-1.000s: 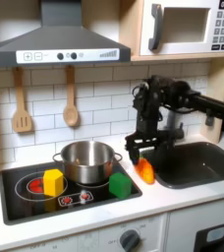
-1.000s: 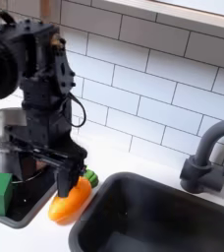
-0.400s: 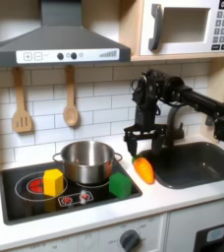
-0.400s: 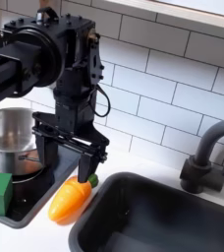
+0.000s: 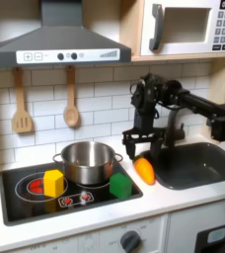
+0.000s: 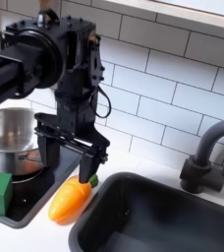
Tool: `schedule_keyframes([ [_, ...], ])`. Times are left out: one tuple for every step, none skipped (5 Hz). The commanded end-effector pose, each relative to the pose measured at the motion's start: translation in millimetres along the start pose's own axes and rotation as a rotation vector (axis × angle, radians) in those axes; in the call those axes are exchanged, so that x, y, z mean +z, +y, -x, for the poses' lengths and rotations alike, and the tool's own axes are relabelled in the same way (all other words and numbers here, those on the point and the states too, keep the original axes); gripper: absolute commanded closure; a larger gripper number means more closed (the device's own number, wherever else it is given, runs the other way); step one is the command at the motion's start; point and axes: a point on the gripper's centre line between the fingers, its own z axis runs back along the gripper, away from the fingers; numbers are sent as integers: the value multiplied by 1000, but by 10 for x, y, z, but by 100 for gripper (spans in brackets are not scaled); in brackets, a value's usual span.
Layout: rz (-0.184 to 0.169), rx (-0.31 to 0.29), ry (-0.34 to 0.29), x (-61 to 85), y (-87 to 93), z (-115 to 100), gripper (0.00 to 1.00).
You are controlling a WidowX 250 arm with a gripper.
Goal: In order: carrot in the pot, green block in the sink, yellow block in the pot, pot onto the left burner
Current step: 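Put the carrot in the pot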
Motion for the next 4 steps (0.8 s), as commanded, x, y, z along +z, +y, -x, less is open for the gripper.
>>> schedule_keyframes([
  [0,-55,10,-121,-130,-146,0],
  [-4,-45,18,-203,-136,-103,0],
  [-10,-31,10,-293,-130,-88,0],
  [-18,-26,25,-404,-121,-56,0],
])
